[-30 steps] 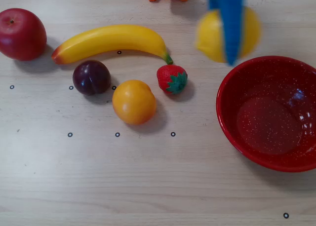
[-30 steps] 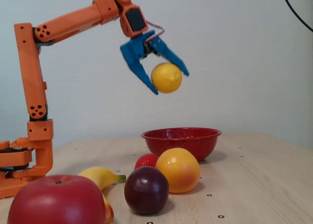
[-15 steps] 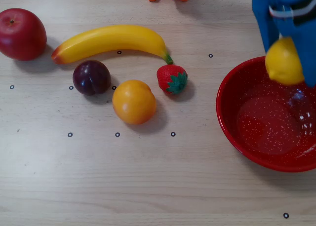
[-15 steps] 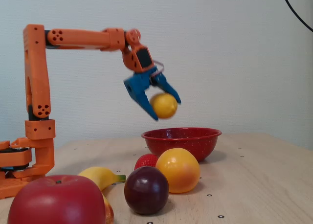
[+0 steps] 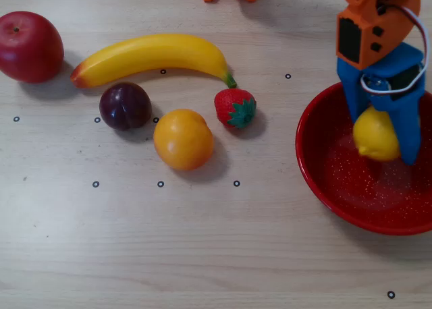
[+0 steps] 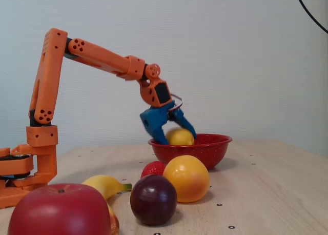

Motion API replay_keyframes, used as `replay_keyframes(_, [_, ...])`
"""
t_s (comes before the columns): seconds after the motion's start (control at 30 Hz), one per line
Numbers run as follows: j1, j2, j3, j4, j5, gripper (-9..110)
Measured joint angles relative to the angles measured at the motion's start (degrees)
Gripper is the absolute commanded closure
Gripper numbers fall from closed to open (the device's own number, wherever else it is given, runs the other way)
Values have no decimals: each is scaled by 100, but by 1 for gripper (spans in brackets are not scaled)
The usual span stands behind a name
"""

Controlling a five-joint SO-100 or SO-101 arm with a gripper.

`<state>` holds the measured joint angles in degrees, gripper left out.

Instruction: Put the lemon in the red bowl.

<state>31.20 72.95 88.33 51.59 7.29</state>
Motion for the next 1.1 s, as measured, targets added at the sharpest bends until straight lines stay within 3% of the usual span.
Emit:
replay_keyframes(0.2, [0, 0, 26, 0, 35, 66])
replay_keyframes(0.37, [-35, 0, 0, -9, 18, 86])
replay_keyframes(0.73, [-703, 984, -237, 738, -18, 101])
replay_keyframes(1.1, [-1521, 2742, 26, 1292, -158, 101])
